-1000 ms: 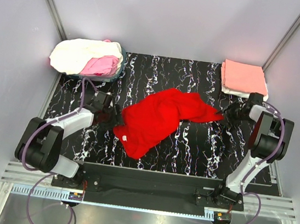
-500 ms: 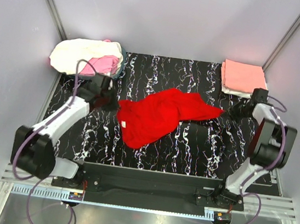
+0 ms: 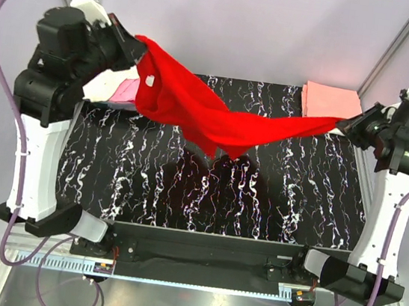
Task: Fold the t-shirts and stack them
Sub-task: Flatten the tshirt out
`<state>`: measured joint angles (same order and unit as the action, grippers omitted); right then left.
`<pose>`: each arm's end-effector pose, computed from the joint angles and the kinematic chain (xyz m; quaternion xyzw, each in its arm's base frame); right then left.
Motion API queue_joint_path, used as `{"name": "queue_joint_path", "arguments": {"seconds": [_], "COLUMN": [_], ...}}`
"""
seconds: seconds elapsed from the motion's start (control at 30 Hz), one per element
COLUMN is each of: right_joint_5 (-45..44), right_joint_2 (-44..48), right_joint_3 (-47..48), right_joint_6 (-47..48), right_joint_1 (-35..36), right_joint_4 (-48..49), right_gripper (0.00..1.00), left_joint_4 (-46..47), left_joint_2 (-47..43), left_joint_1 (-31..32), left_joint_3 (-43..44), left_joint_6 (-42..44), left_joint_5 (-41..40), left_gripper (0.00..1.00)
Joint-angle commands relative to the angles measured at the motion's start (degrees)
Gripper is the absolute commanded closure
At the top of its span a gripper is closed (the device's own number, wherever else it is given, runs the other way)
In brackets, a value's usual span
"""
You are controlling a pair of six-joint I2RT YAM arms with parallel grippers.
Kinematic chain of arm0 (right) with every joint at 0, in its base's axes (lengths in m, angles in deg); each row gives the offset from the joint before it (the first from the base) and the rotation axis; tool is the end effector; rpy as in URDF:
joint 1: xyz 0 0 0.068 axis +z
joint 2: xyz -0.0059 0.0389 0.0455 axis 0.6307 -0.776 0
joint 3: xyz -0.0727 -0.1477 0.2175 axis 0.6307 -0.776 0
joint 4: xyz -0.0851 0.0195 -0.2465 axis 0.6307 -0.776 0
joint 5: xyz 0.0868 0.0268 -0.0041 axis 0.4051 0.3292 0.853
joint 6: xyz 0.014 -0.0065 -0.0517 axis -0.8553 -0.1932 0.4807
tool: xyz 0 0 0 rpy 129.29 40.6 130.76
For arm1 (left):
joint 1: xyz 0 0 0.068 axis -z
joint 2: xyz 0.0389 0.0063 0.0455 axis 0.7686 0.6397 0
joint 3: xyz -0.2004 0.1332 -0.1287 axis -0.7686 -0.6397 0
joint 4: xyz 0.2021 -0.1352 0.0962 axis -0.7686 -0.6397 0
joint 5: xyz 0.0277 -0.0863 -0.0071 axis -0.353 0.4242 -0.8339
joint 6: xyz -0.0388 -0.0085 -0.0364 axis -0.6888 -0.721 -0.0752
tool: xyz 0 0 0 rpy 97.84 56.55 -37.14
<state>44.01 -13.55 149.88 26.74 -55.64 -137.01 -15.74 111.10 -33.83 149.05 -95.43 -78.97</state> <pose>0.2196 -0.0519 0.4441 0.2496 0.8282 0.2098 0.4558 0.2058 -0.0626 0.5728 -0.0670 0.7702 -0.2644 0.5765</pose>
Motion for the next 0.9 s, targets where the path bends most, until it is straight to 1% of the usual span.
{"name": "queue_joint_path", "arguments": {"seconds": [0.0, 0.03, 0.07, 0.13, 0.17, 0.2, 0.23, 0.27, 0.3, 0.33, 0.37, 0.4, 0.43, 0.47, 0.53, 0.57, 0.6, 0.63, 0.67, 0.7, 0.73, 0.77, 0.8, 0.83, 0.87], "right_joint_5": [-2.72, -2.02, -0.09, 1.76, 2.55, 4.30, 4.84, 4.76, 4.76, 4.50, 4.15, 3.71, 3.79, 4.40, 5.90, 6.16, 6.08, 6.08, 6.16, 6.51, 6.86, 7.48, 7.74, 7.92, 8.27], "right_joint_2": [-6.16, -8.11, -12.31, -16.29, -18.13, -19.63, -22.08, -22.80, -23.07, -22.90, -22.72, -22.72, -22.64, -22.55, -22.20, -22.02, -21.24, -20.79, -20.53, -20.00, -19.82, -19.39, -19.03, -18.77, -18.68], "right_joint_3": [4.37, 4.72, 4.90, 4.73, 4.03, 3.85, 3.58, 3.41, 2.19, 1.48, 0.78, -0.45, -0.90, -1.25, -3.18, -4.75, -5.81, -6.78, -8.18, -8.80, -9.51, -10.47, -10.92, -11.18, -11.53], "right_joint_6": [2.21, 2.12, 1.77, 1.68, 1.60, 2.03, 2.47, 3.00, 3.96, 4.32, 4.49, 4.76, 4.93, 4.93, 4.93, 4.93, 5.02, 4.94, 4.93, 4.67, 4.58, 4.32, 3.97, 3.97, 3.88], "right_joint_1": [-0.87, -1.04, -0.96, -0.96, -0.96, -0.96, -0.96, -0.96, -0.96, -0.96, -0.96, -0.96, -0.96, -0.96, -0.87, -0.87, -0.87, -0.87, -0.87, -0.87, -0.87, -0.87, -0.87, -0.87, -0.87], "right_joint_4": [-5.06, -4.80, -3.92, -3.13, -2.60, -2.42, -2.42, -2.77, -2.60, -2.25, -1.72, -1.54, -1.63, -1.28, -0.75, -0.14, 0.21, 0.65, 1.18, 1.44, 1.62, 2.32, 2.59, 2.68, 2.94], "right_gripper": [1.00, 1.00, 1.00, 1.00, 1.00, 1.00, 1.00, 1.00, 1.00, 1.00, 1.00, 1.00, 1.00, 1.00, 1.00, 1.00, 1.00, 1.00, 1.00, 1.00, 1.00, 1.00, 1.00, 1.00, 1.00], "left_joint_4": [-5.31, -4.00, -1.46, -1.35, -4.48, -7.47, -13.42, -14.70, -14.27, -12.44, -6.86, -4.36, -2.69, -1.54, -1.00, -0.56, 0.22, 1.36, 1.90, 2.68, 4.69, 6.02, 7.25, 9.87, 11.47], "left_joint_2": [6.73, 8.06, 11.90, 17.88, 21.57, 29.09, 32.21, 33.81, 32.25, 29.72, 26.82, 21.05, 18.64, 16.44, 10.29, 8.00, 3.11, 0.80, -1.49, -5.95, -8.08, -11.84, -13.53, -15.03, -17.48], "left_joint_1": [-3.21, -4.70, -8.80, -9.54, -9.64, -9.55, -8.77, -7.80, -6.57, -4.21, -3.58, -3.05, -2.26, -1.73, 1.07, 2.48, 3.97, 7.21, 8.98, 10.91, 14.32, 16.10, 17.59, 20.66, 22.08], "left_joint_3": [3.23, 1.13, -3.07, -4.60, -1.91, 0.38, 2.58, 3.12, 0.78, -2.81, -11.02, -14.76, -17.76, -22.14, -26.47, -31.88, -34.90, -37.97, -44.09, -47.29, -50.71, -57.10, -60.38, -63.37, -68.97], "left_joint_6": [1.29, 0.59, -0.72, -0.30, 1.97, 3.21, 4.18, 6.10, 6.90, 7.43, 6.92, 6.30, 5.51, 4.81, 3.93, 3.57, 3.14, 2.52, 0.86, -0.28, -2.91, -4.32, -5.82, -8.88, -10.21], "left_joint_5": [5.92, 8.64, 13.80, 15.69, 15.00, 14.21, 12.46, 10.62, 8.33, 6.14, 4.20, 3.75, 3.13, 1.47, -2.56, -3.02, -5.11, -6.01, -7.49, -7.94, -7.43, -6.64, -5.93, -5.06, -4.79], "left_gripper": [0.94, 0.92, 0.86, 0.72, 0.49, 0.41, 0.35, 0.31, 0.24, 0.20, 0.13, 0.04, 0.01, 0.01, 0.04, 0.05, 0.05, 0.06, 0.07, 0.08, 0.08, 0.07, 0.06, 0.04, 0.02]}}
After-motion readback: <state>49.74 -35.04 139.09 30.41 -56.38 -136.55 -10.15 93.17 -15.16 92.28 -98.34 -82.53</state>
